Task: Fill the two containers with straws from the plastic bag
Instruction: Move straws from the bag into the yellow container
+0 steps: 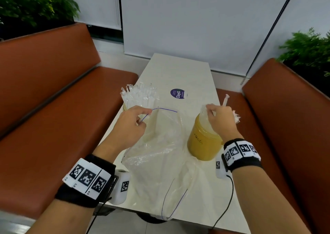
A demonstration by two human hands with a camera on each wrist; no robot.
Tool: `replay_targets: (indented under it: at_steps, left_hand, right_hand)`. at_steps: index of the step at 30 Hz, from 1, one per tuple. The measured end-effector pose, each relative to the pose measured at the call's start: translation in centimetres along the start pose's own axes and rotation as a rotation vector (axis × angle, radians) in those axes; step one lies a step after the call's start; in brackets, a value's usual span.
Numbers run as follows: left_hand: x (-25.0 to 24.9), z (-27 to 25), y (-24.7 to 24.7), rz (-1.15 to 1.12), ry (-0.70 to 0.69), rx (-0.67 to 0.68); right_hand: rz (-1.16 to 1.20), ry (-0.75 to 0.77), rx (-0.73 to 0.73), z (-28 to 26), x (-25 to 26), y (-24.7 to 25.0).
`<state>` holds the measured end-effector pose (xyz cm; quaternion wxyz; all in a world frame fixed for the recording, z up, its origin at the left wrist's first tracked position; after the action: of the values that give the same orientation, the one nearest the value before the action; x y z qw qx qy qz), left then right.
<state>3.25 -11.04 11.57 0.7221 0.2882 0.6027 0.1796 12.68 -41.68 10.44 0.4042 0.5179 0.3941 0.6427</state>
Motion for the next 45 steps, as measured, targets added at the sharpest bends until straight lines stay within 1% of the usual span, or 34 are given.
replay_targets:
  at_steps: [2,3,5,6,7,8,9,11,13,14,15,17,19,21,24,27,31,33,35,37,41,45]
  left_hand:
    - [0.0,-0.1,-0.1,0.003,-0.008,0.001]
    - [-0.2,-0.1,0.0,0.001,-0.011,0.002]
    - [-0.6,-0.3,0.1,0.002,-0.02,-0.001]
    - [-0.9,-0.3,0.2,0.009,-0.021,-0.002]
    - [-1.0,-0.4,0.3,0.016,-0.019,-0.002]
    - [-1.2,-0.5,0.4,0.026,-0.02,-0.002]
    - [-1.2,-0.5,0.5,0.039,-0.027,0.002]
    - [-1.2,-0.4,0.8,0.044,-0.05,0.023]
    - [-1.0,-0.3,1.0,0.023,-0.061,0.039]
    - [-0.8,-0.3,1.0,0.008,-0.059,0.041]
    - [-0.7,-0.3,1.0,-0.007,-0.058,0.039]
    - [-0.6,-0.4,0.9,-0.024,-0.072,0.032]
    - [-0.2,-0.5,0.9,-0.031,-0.098,0.02]
    - [0.4,-0.5,0.9,-0.028,-0.102,0.003]
    - [0.8,-0.5,1.0,-0.028,-0.092,-0.006]
    - [1.0,-0.5,1.2,-0.033,-0.098,-0.015]
    - [1.1,-0.2,1.5,-0.039,-0.095,-0.035]
    - [1.2,-0.1,1.4,-0.034,-0.084,-0.035]
    - [1.2,-0.1,1.4,-0.035,-0.069,-0.036]
    - [1.2,-0.2,1.2,-0.043,-0.054,-0.037]
    - [1.1,0.0,1.0,-0.062,-0.036,-0.056]
    - [0.7,0.3,0.7,-0.041,-0.041,-0.052]
  right_hand:
    - [-0.011,0.027,-0.055,-0.1,0.8,0.7]
    - [0.005,0.08,-0.113,-0.1,1.7,1.5]
    - [0.116,0.254,-0.226,-0.4,4.8,3.7]
    - [0.211,0.355,-0.216,-0.8,6.8,4.7]
    - [0.279,0.447,-0.143,-1.3,8.9,5.5]
    - [0.289,0.509,-0.004,-1.9,10.9,5.9]
    - [0.235,0.539,0.183,-2.5,12.8,5.9]
    - [0.016,0.533,0.571,-3.1,15.4,4.5]
    - [-0.177,0.481,0.864,-3.3,16.8,1.9]
    - [-0.212,0.455,0.976,-3.3,17.1,0.6]
    - [-0.203,0.444,1.063,-3.3,17.4,-0.5]
    - [-0.121,0.437,1.161,-3.3,17.4,-2.1]
    - [-0.084,0.441,1.23,-3.5,17.1,-3.3]
    - [-0.032,0.456,1.255,-4.0,16.9,-4.3]
    - [0.077,0.462,1.217,-4.5,16.2,-5.5]
    - [0.254,0.453,1.192,-4.8,15.4,-5.4]
    - [0.516,0.411,1.07,-4.8,14.5,-3.8]
    - [0.628,0.419,0.998,-4.7,14.2,-2.8]
    - [0.744,0.449,0.895,-4.8,14.3,-1.3]
    - [0.831,0.475,0.754,-4.9,14.7,0.4]
    - [1.112,0.461,0.485,-4.4,15.5,5.4]
    - [1.227,0.511,0.165,-3.7,15.8,11.4]
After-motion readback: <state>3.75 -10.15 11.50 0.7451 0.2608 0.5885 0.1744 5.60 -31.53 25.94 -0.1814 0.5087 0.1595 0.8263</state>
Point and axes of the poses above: each hand's wrist, its own z-axis towards the middle knuckle, its own y-axis out of the back of the hand, x = y × z, the point moved 1 cm from there along z, towards the middle knuckle, and after that the axes turned 13 degrees about x, right-handed, at the moved point
